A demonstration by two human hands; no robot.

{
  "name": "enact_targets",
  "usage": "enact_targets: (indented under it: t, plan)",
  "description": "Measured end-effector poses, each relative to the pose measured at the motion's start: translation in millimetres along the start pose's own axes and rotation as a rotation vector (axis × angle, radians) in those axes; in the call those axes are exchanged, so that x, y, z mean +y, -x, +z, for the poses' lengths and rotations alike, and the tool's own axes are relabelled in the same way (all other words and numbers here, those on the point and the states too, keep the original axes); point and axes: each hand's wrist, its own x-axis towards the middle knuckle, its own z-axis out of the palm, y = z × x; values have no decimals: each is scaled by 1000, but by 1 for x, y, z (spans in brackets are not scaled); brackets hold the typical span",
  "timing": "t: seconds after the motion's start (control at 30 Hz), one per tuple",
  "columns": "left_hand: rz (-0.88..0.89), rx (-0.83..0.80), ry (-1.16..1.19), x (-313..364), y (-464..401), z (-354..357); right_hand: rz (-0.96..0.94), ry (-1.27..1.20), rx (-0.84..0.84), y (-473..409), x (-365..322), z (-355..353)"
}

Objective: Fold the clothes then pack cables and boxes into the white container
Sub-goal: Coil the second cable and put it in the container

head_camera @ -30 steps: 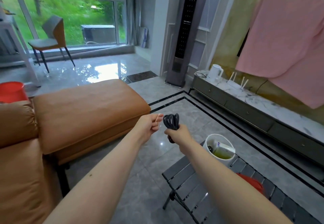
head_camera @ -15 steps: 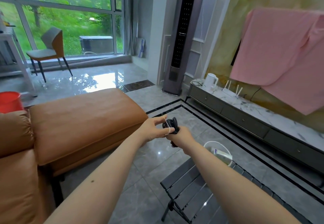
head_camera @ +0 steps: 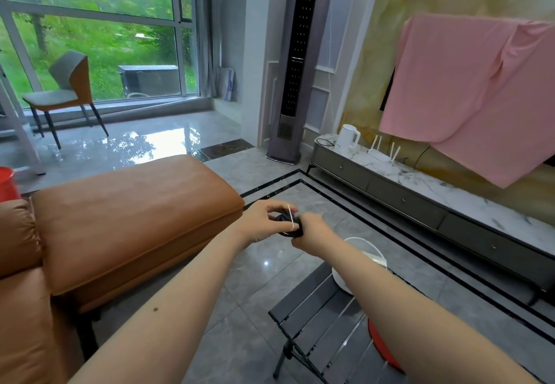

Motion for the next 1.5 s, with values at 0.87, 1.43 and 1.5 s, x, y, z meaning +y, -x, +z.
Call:
enact_targets:
  t: [0.87, 1.43, 1.5]
  plan:
    - [-216, -58, 178, -26, -138, 157, 325, -298, 52, -33, 175, -21]
    - [-314, -47, 181, -54, -262, 273, 281, -226, 25, -109, 337, -44]
    - [-326, -34, 207, -59, -268, 282, 255, -189, -11, -117, 348, -42]
